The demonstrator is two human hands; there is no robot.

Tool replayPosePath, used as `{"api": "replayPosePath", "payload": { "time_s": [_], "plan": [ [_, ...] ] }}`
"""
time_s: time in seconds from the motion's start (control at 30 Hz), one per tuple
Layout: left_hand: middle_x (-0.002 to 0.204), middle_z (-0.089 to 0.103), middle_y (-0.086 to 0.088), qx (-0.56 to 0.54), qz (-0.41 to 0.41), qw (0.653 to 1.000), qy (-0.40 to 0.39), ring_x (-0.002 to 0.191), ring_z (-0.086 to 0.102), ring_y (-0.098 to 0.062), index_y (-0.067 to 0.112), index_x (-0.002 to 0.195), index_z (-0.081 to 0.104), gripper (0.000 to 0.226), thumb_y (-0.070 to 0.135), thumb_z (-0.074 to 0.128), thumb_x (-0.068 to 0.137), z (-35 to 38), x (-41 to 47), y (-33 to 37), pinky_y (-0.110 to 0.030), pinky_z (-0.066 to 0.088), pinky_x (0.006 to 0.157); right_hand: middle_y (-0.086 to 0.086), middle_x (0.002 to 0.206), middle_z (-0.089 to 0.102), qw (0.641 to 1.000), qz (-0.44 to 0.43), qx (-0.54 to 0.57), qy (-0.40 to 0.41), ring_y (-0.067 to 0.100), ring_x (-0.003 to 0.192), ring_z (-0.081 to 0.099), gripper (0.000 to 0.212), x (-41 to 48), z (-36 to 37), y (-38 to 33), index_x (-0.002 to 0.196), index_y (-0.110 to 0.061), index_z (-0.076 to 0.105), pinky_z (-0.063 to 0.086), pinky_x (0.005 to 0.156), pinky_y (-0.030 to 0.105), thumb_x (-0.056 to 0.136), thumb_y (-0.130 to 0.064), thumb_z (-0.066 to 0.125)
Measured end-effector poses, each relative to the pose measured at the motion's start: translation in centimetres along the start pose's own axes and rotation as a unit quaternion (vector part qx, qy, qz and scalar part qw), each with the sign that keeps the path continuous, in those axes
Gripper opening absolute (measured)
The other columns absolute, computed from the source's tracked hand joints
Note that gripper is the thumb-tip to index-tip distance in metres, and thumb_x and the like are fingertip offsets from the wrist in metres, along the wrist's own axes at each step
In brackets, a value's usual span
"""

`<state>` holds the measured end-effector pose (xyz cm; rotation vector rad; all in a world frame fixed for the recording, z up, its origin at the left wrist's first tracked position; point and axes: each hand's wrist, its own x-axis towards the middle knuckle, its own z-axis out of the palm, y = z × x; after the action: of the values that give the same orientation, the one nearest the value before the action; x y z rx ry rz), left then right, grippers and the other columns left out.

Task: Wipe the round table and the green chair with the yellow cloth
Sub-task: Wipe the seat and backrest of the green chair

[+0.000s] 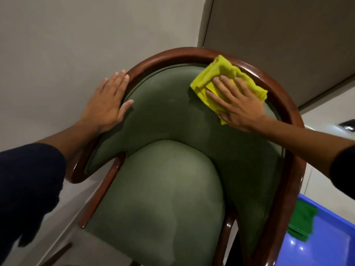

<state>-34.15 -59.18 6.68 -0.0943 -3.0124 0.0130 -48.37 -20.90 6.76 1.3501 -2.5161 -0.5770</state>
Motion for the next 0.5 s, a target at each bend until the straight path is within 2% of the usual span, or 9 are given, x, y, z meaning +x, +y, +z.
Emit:
{"api": "replayPosePath", "payload": {
  "time_s": [0.07,0.13,0.2,0.23,0.3,0.33,0.37,0.43,0.5],
  "plan": [
    [0.163,0.021,-0.019,0.003,-0.003,1.000,0.000,0.152,0.020,-0.032,0.001,0.155,0.019,0.070,0.043,0.030,0.101,-0.2,0.0,0.1,-0.045,0.015,0.124,0.011,0.165,0.006,0.998,-0.048,-0.030,0.021,0.031,0.152,0.005,0.068,1.7,1.0,-1.5,0.156,-0.021,0.004,0.001,0.122,0.050,0.098,-0.036,0.035],
    [0.164,0.019,-0.019,0.007,-0.007,1.000,-0.001,0.153,0.019,-0.031,0.001,0.155,0.018,0.069,0.044,0.030,0.101,-0.2,0.0,0.0,-0.044,0.014,0.125,0.009,0.165,0.010,0.992,-0.114,-0.059,0.012,0.028,0.151,0.004,0.075,2.8,2.0,-2.6,0.156,-0.019,0.011,-0.004,0.122,0.048,0.088,-0.028,0.043],
    [0.164,0.018,-0.018,0.005,-0.005,1.000,-0.001,0.153,0.018,-0.030,0.002,0.155,0.018,0.069,0.044,0.029,0.101,-0.1,0.0,0.0,-0.044,0.013,0.125,0.007,0.165,0.009,0.973,-0.213,-0.090,-0.020,0.027,0.151,0.006,0.075,3.4,3.6,-4.9,0.155,-0.018,0.014,-0.011,0.121,0.044,0.084,-0.024,0.038],
    [0.164,0.018,-0.018,0.005,-0.005,1.000,0.001,0.153,0.018,-0.029,0.002,0.155,0.018,0.069,0.044,0.029,0.102,-0.1,0.0,-0.1,-0.044,0.013,0.125,0.007,0.165,0.004,0.957,-0.266,-0.100,-0.057,0.027,0.152,0.003,0.070,3.4,4.7,-6.6,0.155,-0.017,0.011,-0.021,0.118,0.038,0.088,-0.020,0.032],
    [0.165,0.018,-0.017,0.008,-0.002,1.000,0.002,0.153,0.018,-0.029,0.003,0.156,0.017,0.068,0.044,0.029,0.102,0.1,0.0,-0.3,-0.044,0.014,0.125,0.005,0.165,-0.008,0.920,-0.328,-0.101,-0.190,0.023,0.152,-0.008,0.058,2.9,6.3,-9.4,0.155,-0.015,-0.001,-0.041,0.100,0.028,0.102,-0.015,0.022],
    [0.165,0.019,-0.017,0.010,0.000,1.000,0.003,0.153,0.018,-0.029,0.003,0.156,0.017,0.068,0.044,0.028,0.102,0.1,0.0,-0.4,-0.044,0.015,0.125,0.004,0.165,-0.012,0.912,-0.330,-0.094,-0.225,0.020,0.151,-0.012,0.057,2.1,6.9,-10.2,0.154,-0.015,-0.005,-0.041,0.099,0.028,0.104,-0.017,0.021],
    [0.164,0.019,-0.017,0.010,0.002,1.000,0.005,0.153,0.019,-0.029,0.004,0.156,0.017,0.068,0.044,0.028,0.102,0.2,0.0,-0.4,-0.044,0.017,0.125,0.003,0.164,-0.015,0.916,-0.315,-0.093,-0.231,0.020,0.151,-0.015,0.059,1.1,7.2,-10.5,0.154,-0.014,-0.008,-0.035,0.106,0.031,0.104,-0.020,0.023],
    [0.164,0.020,-0.017,0.003,0.000,1.000,0.007,0.152,0.020,-0.029,0.004,0.156,0.017,0.067,0.043,0.029,0.103,0.2,0.0,-0.4,-0.045,0.018,0.125,0.004,0.162,-0.021,0.938,-0.260,-0.093,-0.209,0.021,0.148,-0.020,0.066,-1.3,7.3,-10.0,0.154,-0.013,-0.011,-0.021,0.116,0.039,0.102,-0.025,0.028],
    [0.164,0.019,-0.017,-0.005,-0.003,1.000,0.002,0.152,0.020,-0.030,0.004,0.156,0.017,0.067,0.043,0.031,0.103,0.1,0.1,-0.2,-0.045,0.018,0.124,0.007,0.160,-0.022,0.967,-0.181,-0.101,-0.146,0.023,0.146,-0.021,0.075,-2.6,6.0,-7.9,0.155,-0.013,-0.008,-0.015,0.120,0.045,0.097,-0.029,0.036]
  ]
}}
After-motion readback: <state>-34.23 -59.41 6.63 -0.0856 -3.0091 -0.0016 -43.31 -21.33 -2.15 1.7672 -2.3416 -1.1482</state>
